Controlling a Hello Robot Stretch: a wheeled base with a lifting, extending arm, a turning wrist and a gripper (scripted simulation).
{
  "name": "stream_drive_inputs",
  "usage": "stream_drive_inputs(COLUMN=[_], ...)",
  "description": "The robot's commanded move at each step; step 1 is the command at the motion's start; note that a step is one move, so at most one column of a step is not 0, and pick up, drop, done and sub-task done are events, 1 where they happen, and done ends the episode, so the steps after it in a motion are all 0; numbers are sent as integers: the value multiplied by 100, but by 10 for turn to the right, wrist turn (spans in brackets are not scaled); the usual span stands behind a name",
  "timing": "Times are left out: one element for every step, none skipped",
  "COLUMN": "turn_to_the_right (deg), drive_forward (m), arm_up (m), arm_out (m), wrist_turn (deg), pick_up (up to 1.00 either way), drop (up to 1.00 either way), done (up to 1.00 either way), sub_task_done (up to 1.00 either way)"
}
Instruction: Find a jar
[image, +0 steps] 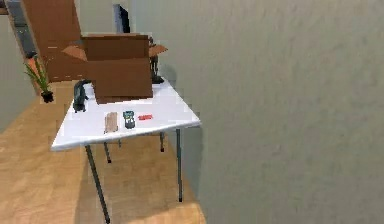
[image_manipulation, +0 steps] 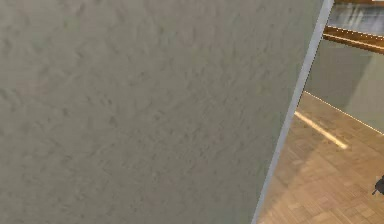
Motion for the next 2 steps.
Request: stream_drive_inputs(turn_to_the_right=[0,-450], drive_forward=[5,0], arm_up=[0,0], arm_out=[0,0], wrist_turn=[0,0], pick_up=[0,0], drop=[0,0], done=[0,0], sub_task_done=[0,0])
